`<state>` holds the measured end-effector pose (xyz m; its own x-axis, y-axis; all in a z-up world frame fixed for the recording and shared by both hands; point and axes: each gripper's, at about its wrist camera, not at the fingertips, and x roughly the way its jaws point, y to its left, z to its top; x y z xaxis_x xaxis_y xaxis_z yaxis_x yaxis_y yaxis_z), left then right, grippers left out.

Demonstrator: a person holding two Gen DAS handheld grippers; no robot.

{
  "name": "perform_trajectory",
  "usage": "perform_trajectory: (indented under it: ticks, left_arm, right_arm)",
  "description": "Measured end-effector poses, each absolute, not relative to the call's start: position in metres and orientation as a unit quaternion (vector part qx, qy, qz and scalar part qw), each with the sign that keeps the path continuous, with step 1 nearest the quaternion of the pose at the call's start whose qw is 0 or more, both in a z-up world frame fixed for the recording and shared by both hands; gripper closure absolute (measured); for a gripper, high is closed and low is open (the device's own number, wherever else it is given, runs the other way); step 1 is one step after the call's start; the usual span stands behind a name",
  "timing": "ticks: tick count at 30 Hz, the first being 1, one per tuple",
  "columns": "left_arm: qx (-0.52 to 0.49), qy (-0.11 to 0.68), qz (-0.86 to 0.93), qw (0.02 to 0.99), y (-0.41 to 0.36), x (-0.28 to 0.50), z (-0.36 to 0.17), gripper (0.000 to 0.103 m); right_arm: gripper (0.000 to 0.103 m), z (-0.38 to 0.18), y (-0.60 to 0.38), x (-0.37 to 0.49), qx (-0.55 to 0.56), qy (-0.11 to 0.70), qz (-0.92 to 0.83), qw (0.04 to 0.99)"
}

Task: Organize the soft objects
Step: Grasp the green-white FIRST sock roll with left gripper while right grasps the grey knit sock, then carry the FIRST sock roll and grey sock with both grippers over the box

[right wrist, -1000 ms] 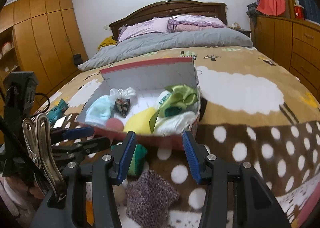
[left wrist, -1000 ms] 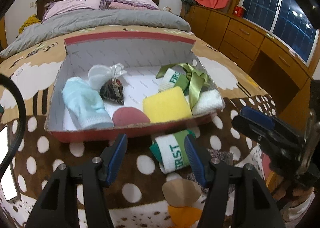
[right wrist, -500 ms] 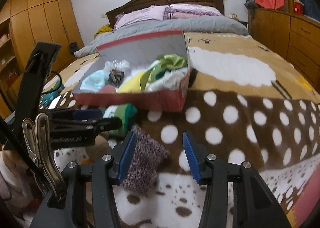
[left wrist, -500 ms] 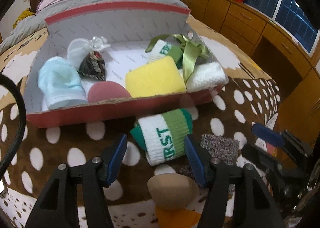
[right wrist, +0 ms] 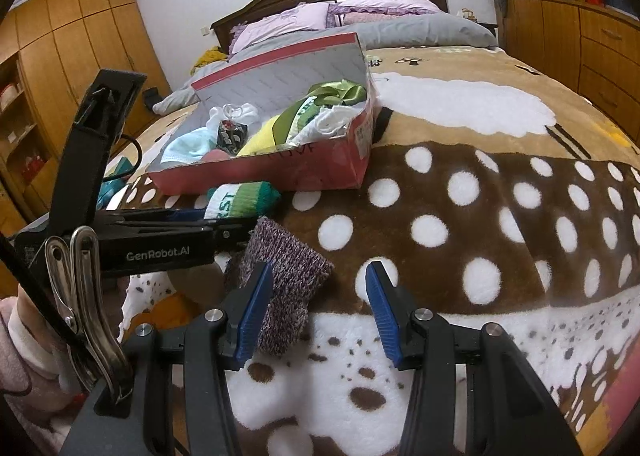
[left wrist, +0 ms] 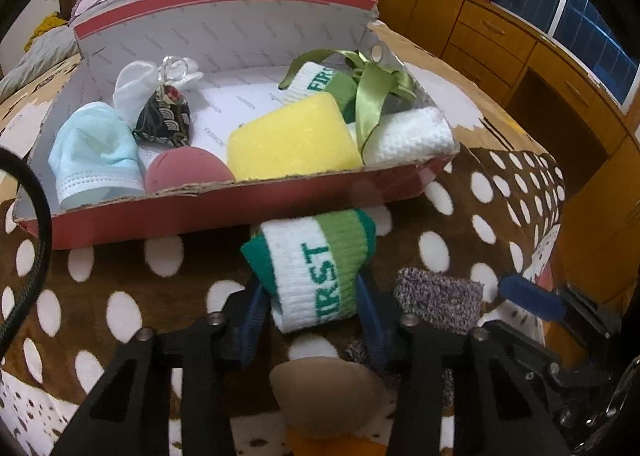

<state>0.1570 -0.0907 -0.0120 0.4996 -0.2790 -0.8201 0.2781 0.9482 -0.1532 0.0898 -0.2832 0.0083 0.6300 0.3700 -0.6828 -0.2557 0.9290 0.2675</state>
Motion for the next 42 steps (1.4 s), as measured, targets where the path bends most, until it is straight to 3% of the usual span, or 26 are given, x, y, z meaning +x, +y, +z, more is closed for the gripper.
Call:
perform_trajectory:
  ticks: [3, 16, 20, 23, 42]
  left_arm:
    - [-0.01, 0.471, -0.163, 0.867, -0.087, 0.156, -0.008, 0.067]
    - [-0.02, 0.43, -0.168, 0.887, -0.066, 0.135, 0.024, 0.067]
    - [-0.029, 0.421, -0.164, 0.892, -0.056, 0.131, 0.031, 0.067]
    - [-0.032, 0.414, -0.158, 0.896, -0.05, 0.13, 0.036, 0.067]
    - [-0.039, 0.389, -0.118, 0.913, -0.012, 0.14, 0.059, 0.067]
  right_arm:
    - [0.053, 0.008, -0.28, 0.089, 0.074, 0.396, 0.179, 0.898]
    - [0.054, -0.003, -0.257, 0.1, 0.066, 0.417, 0.192, 0.886]
    - [0.077, -0.004, -0.25, 0.103, 0.071, 0.417, 0.198, 0.884]
    - [0.084, 0.0, -0.247, 0.102, 0.066, 0.411, 0.201, 0.887]
    - [0.085, 0.057, -0.241, 0.095, 0.032, 0.346, 0.199, 0.916]
